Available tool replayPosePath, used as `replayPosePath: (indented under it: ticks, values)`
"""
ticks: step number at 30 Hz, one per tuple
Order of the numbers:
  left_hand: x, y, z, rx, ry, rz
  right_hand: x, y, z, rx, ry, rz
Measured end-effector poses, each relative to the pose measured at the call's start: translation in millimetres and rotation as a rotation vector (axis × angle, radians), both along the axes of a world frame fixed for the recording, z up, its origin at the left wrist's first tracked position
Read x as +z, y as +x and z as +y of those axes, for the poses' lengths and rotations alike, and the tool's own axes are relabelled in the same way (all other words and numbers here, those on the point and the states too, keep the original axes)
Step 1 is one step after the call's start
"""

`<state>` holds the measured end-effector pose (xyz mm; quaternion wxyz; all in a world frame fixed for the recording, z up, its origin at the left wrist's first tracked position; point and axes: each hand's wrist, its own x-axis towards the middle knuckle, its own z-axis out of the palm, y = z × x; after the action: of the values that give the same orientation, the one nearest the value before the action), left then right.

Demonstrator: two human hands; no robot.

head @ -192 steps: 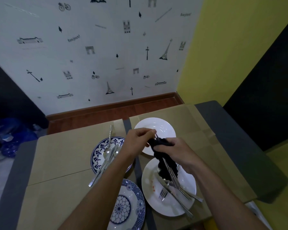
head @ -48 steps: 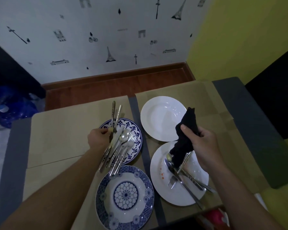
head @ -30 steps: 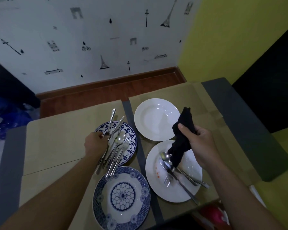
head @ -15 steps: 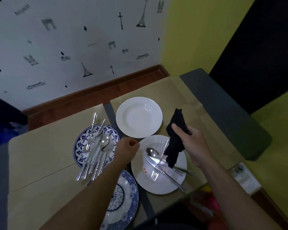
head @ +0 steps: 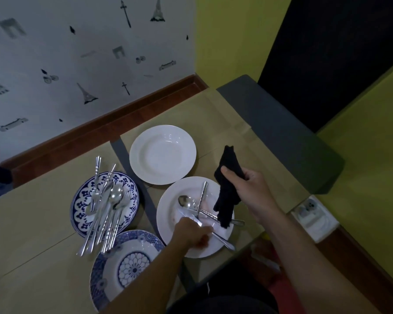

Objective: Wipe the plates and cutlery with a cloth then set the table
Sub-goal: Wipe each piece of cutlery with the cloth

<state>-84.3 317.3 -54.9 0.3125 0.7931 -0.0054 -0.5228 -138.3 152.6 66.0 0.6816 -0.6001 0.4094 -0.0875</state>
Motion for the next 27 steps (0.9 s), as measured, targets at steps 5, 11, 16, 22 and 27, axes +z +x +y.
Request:
replayPosePath:
  ticks: [5,11,16,22,27]
  values:
    - [4.9,-0.1,-1.3,0.211,-0.033,0.159,-1.2,0.8,-1.6,0.032,-0.012,0.036]
    - [4.3,6.4,15.3,0.199,-0.085,0.139,0.6,11.3,2.3,0.091,-0.005,0.045]
    - [15.6,14.9,24.9,0.24,-0.207,-0.002,0.9,18.9,10.6,0.179,0.004,0.069]
    - [51.5,37.1,24.8,0.241,-0.45,-0.149,3.4,29.4,26.4,0.296,0.027,0.124]
    - [81.2,56.2,24.2,0.161,-0.605,-0.308,7.7,41.2,43.9,0.347,0.031,0.099]
